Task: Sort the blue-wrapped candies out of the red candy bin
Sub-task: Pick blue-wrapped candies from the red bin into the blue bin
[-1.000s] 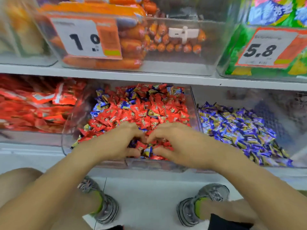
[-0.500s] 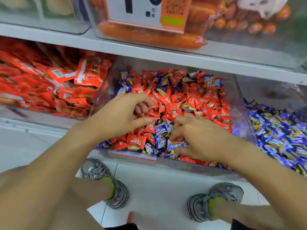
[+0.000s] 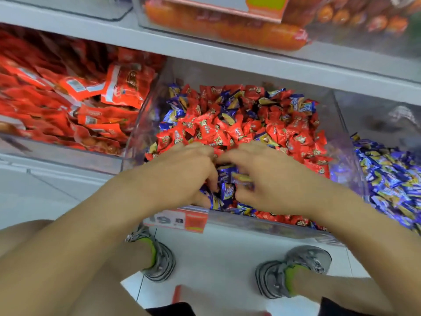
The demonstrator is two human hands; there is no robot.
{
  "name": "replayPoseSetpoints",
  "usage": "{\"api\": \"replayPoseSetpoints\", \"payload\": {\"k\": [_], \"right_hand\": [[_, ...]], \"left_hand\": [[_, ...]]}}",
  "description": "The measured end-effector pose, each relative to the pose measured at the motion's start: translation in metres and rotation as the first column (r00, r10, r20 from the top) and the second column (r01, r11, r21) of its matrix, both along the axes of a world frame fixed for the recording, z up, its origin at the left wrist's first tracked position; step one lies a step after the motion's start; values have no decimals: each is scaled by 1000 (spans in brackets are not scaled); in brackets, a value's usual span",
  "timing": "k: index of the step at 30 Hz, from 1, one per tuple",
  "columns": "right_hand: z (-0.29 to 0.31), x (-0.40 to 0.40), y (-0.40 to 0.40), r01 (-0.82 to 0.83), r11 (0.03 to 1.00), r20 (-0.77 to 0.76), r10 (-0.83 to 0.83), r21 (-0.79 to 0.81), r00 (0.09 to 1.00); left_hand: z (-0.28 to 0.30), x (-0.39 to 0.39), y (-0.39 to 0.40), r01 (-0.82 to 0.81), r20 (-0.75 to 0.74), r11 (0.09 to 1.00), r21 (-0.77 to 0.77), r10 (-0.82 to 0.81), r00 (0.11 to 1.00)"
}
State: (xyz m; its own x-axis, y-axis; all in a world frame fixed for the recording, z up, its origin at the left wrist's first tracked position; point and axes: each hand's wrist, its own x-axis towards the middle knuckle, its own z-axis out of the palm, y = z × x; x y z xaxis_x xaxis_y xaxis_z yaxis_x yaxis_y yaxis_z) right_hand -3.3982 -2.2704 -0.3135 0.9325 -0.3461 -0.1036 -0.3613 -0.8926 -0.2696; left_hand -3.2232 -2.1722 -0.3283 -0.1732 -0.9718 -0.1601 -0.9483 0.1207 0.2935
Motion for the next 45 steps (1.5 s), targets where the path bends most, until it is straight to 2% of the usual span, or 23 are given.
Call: {"api": "replayPoseSetpoints", "payload": {"k": [2,5,8,11,14,17,18,20,21,23,26,29,33,38,42,45], "right_hand": [[-8,8,0,-29,993,-102,18,-113,995],[-9,11,-1,-13,996,-204,-6,-92,979],[-11,10,-2,-24,995,-207,4,-96,978],[-18,14,-3,-42,987,-179,14,-153,984],[-20,14,-5,-84,983,-116,66,-163,991],[-15,8,-12,-66,997,-17,66,-36,998],[-12,5,-15,-28,999,29,26,41,999],[-6,-3,-20,53,981,114,-75,185,991],[-4,-7,-23,87,967,141,-123,239,982],[1,-16,-26,118,931,177,-187,344,966],[9,-26,-26,100,869,204,-224,485,953],[11,-29,-23,108,887,169,-203,449,965],[12,-31,-21,146,944,118,-188,295,975],[20,-31,-21,136,925,196,-216,355,956],[21,-36,-24,122,944,164,-179,307,970],[18,-38,-30,151,915,172,-228,373,958]], "left_hand": [[-5,5,-1,-7,13,1000,0,7,1000],[-7,8,0,-34,16,999,-6,34,999],[-10,11,-1,-79,-7,996,33,79,997],[-6,12,-3,-38,-32,998,47,40,999],[4,11,0,-34,-165,999,-37,28,986],[18,2,4,-139,-407,943,-304,4,913],[23,-2,5,-178,-498,926,-334,-13,867],[24,-7,4,-184,-578,950,-253,5,816],[20,-8,3,-148,-535,974,-171,34,844],[8,-6,3,-55,-339,998,-10,49,940],[3,-8,-2,27,-128,994,106,-13,992],[6,-12,-8,27,-26,992,121,-24,999],[1,-15,-11,38,50,997,63,-41,998],[-8,-11,-19,1,2,998,57,-1,1000],[-9,-5,-24,-27,-100,997,68,34,994],[-6,-3,-26,-58,-162,997,57,67,985]]}}
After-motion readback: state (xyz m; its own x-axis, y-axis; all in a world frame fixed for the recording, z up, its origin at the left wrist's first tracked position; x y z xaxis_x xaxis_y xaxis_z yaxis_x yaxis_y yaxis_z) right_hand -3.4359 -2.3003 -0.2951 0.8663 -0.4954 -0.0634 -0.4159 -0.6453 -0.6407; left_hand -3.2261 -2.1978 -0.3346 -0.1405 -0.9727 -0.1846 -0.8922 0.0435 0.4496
